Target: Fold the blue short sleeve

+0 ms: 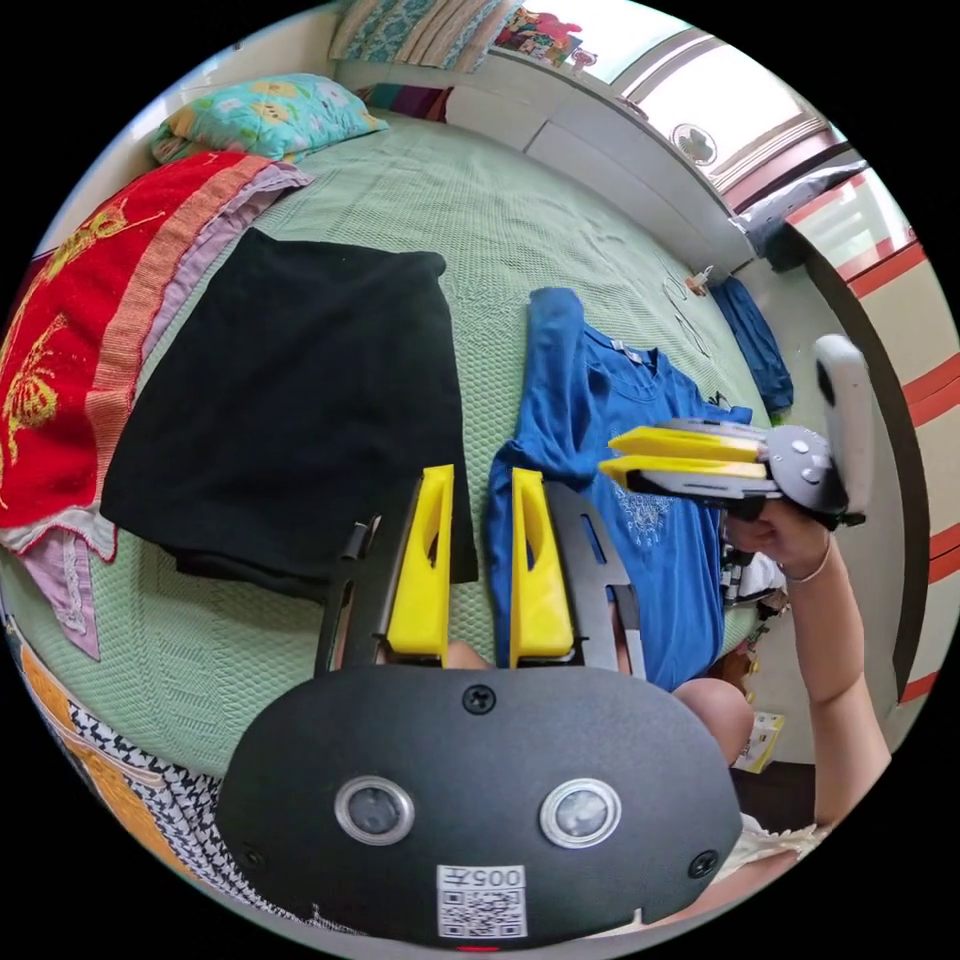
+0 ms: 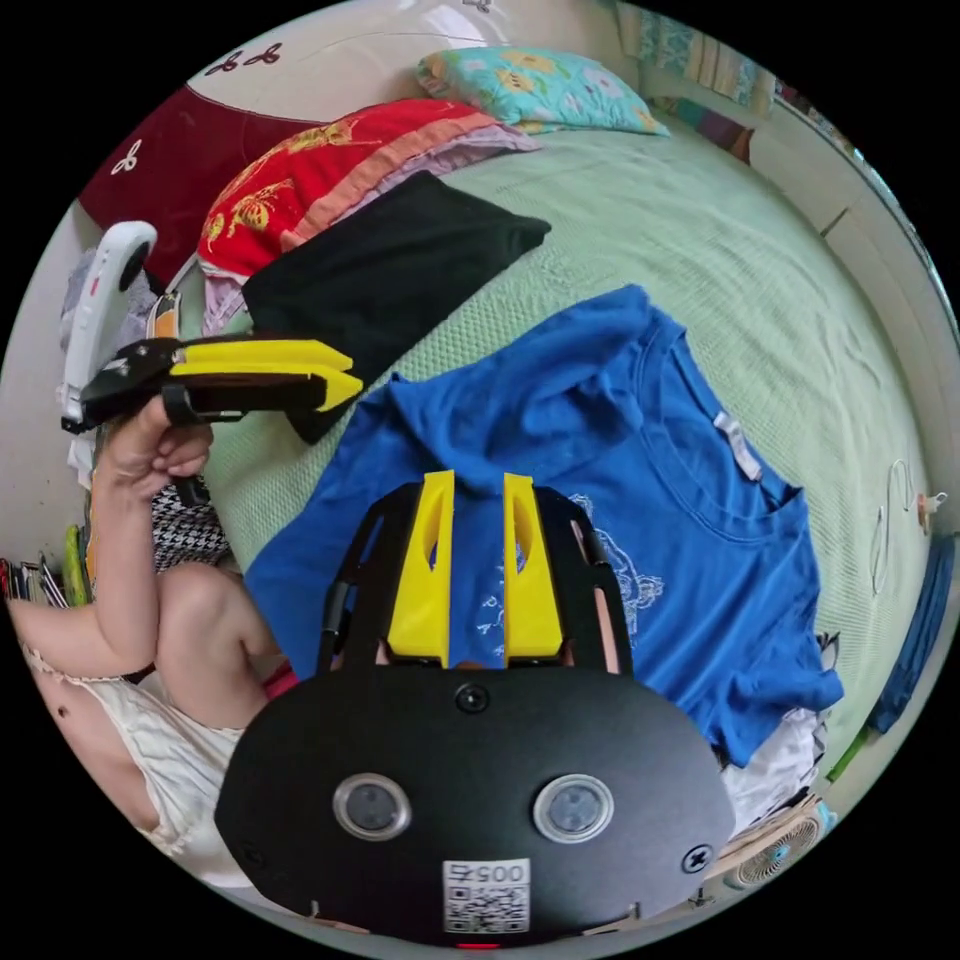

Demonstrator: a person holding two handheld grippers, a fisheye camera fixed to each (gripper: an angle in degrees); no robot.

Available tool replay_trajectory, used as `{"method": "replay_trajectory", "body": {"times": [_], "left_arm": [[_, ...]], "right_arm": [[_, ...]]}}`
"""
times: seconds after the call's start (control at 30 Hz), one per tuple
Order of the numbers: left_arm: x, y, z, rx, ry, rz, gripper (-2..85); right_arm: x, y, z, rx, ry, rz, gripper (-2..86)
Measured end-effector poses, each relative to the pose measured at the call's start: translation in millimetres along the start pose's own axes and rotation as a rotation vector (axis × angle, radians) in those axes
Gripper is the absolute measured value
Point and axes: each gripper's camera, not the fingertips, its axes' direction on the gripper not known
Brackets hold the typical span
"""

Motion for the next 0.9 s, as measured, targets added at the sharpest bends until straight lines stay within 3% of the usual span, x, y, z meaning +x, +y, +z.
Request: {"method": "replay_trajectory", "body": {"times": [0.2, 0.4, 0.53, 0.7, 0.9], "left_arm": [[10, -5, 8, 0.097, 0.062, 0.004, 11.5], [21, -17, 33, -0.013, -0.021, 0.011, 7.9], [28, -20, 34, -0.041, -0.018, 0.044, 5.3], [19, -14, 13, 0.051, 0.007, 0.002, 3.6], [3, -9, 7, 0.090, -0.004, -0.107, 3.3]], "right_arm": [[40, -49, -24, 0.092, 0.018, 0.088, 8.4], [76, -99, 13, 0.004, 0.015, 0.200, 8.0], [88, -110, 36, -0.061, 0.065, 0.237, 0.2], [96, -113, 17, 0.070, -0.014, 0.256, -1.4], [91, -130, 24, 0.121, 0.023, 0.237, -1.5]]}}
